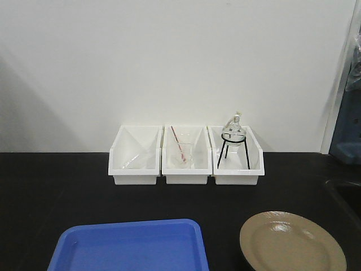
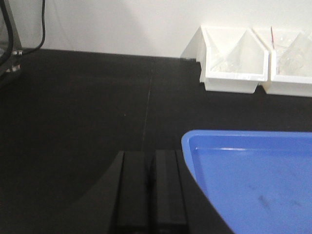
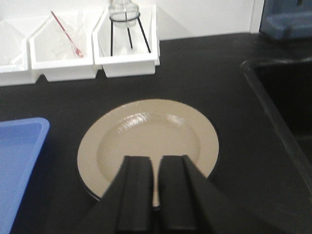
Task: Place disk in tray to left cabinet
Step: 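Lower the right gripper to the rim of the beige plate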
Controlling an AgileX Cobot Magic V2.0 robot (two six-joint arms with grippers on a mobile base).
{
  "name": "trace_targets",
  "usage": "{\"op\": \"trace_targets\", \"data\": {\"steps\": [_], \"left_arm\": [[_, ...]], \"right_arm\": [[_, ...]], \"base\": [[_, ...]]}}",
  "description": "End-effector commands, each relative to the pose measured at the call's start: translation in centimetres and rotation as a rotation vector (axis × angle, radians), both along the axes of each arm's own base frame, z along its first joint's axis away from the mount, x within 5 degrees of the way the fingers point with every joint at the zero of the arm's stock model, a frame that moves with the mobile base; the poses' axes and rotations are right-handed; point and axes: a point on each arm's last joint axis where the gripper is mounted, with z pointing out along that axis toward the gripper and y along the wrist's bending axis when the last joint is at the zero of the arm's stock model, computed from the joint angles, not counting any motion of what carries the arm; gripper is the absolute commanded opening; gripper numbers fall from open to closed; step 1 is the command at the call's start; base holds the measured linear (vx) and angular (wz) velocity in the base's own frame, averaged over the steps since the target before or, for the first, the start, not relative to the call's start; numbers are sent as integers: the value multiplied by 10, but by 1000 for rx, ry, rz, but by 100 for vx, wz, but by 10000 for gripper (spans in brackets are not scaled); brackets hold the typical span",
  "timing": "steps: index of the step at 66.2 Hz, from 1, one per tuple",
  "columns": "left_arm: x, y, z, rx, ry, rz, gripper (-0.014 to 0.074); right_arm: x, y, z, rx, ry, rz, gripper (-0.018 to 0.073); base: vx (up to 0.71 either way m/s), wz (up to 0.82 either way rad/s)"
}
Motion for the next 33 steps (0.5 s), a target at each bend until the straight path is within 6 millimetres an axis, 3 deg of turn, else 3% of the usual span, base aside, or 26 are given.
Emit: {"op": "trace_targets", "data": {"steps": [1, 10, 21, 27, 33], "left_arm": [[3, 0, 16, -2, -88, -3, 250], [3, 0, 16, -2, -88, -3, 375], [3, 0, 16, -2, -88, -3, 401], [3, 0, 16, -2, -88, -3, 401], [3, 0, 16, -2, -88, -3, 401]], "right_arm": [[9, 0, 16, 6, -101, -6, 302], [18, 0, 6, 145, -34, -52, 373], [25, 0, 2, 310, 100, -118, 372], [35, -11, 12, 365, 201, -192, 372], [54, -39, 35, 381, 225, -303, 372]], "base": [[0, 0], [0, 0], [0, 0], [0, 0], [0, 0]]}}
